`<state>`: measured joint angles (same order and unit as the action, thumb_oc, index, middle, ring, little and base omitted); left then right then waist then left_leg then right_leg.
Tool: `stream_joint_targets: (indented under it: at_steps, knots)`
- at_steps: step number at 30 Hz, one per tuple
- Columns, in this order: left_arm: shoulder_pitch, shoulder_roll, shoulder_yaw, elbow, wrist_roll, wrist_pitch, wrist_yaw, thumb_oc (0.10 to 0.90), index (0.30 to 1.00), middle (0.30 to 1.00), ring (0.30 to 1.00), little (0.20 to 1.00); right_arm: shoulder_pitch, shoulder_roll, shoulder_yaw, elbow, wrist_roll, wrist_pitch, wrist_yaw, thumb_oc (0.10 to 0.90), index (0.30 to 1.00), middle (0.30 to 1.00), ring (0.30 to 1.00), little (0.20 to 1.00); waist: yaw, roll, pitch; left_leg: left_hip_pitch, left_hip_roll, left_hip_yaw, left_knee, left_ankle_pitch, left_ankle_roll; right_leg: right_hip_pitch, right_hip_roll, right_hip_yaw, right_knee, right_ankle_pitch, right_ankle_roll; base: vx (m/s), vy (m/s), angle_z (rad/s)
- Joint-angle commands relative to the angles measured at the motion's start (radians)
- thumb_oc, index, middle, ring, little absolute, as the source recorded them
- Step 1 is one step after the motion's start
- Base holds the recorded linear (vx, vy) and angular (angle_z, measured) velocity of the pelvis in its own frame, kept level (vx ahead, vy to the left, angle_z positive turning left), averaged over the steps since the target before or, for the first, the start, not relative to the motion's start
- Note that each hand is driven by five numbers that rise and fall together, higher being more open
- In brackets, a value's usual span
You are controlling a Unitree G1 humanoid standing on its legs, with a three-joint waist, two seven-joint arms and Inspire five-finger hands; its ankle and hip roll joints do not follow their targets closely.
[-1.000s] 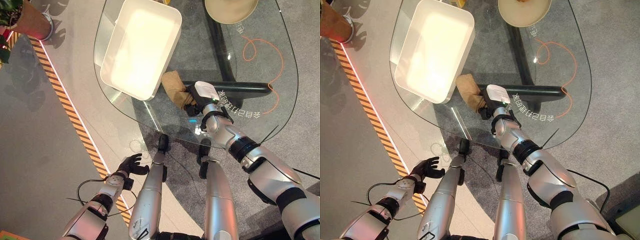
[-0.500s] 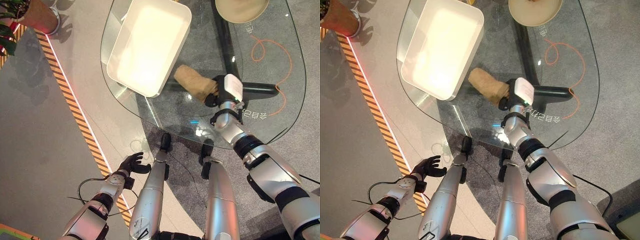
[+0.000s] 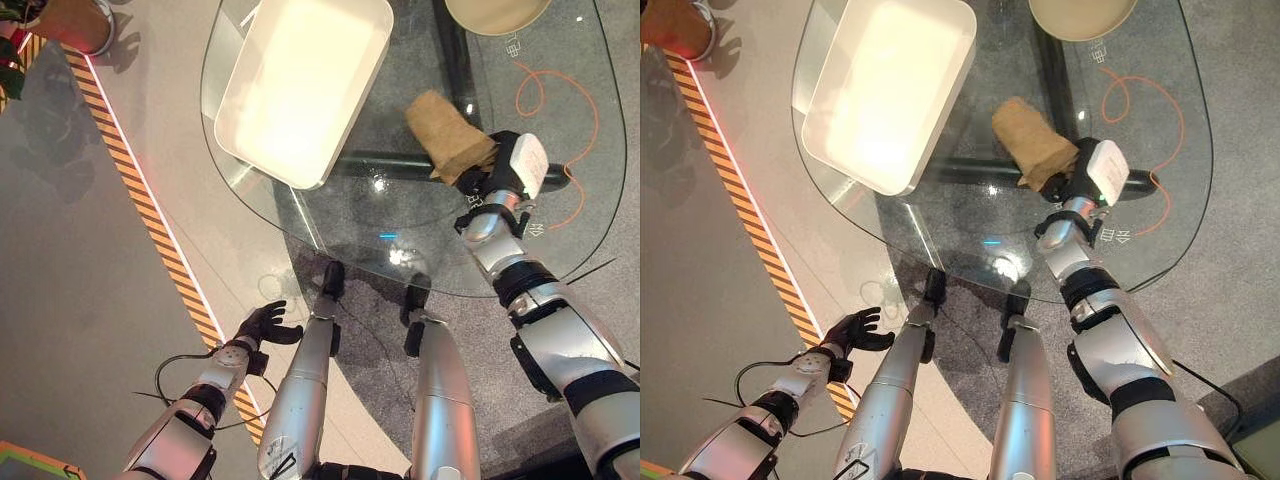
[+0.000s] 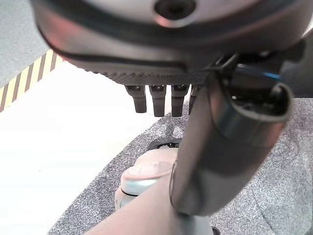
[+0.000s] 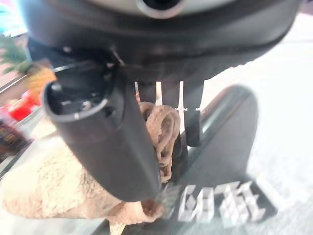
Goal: Wipe the table with a cloth and put it in the basket.
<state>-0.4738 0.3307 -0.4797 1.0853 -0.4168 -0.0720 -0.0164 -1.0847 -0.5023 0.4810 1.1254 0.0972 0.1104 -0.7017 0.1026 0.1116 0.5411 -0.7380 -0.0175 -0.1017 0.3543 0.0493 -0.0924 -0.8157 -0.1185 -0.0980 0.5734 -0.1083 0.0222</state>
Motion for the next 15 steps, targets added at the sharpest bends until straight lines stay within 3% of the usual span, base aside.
stream_joint_targets:
  at_steps: [1, 15]
  knots:
    - [0.065, 0.027, 0.023, 0.028, -0.005, 0.005, -0.018, 0.800, 0.900, 0.900, 0.900, 0.900, -0.009, -0.195, -0.066, 0.067, 0.053, -0.007, -0.142, 0.100, 0.300, 0.300, 0.300, 0.200, -0.037, 0.011, -0.021, 0.001, -0.033, 0.110, 0.086, -0.079, 0.090, 0.034, 0.063, -0.027, -0.018, 0.013, -0.015, 0.00, 0.000, 0.00]
    - [0.078, 0.094, 0.059, 0.010, -0.010, 0.019, -0.043, 0.800, 0.900, 0.900, 0.900, 0.900, 0.077, -0.301, -0.187, 0.105, 0.192, -0.011, -0.204, 0.100, 0.300, 0.300, 0.300, 0.200, -0.053, -0.023, -0.021, -0.002, -0.025, 0.102, 0.087, -0.088, 0.095, 0.038, 0.078, -0.021, -0.031, 0.025, -0.003, 0.00, -0.018, -0.03]
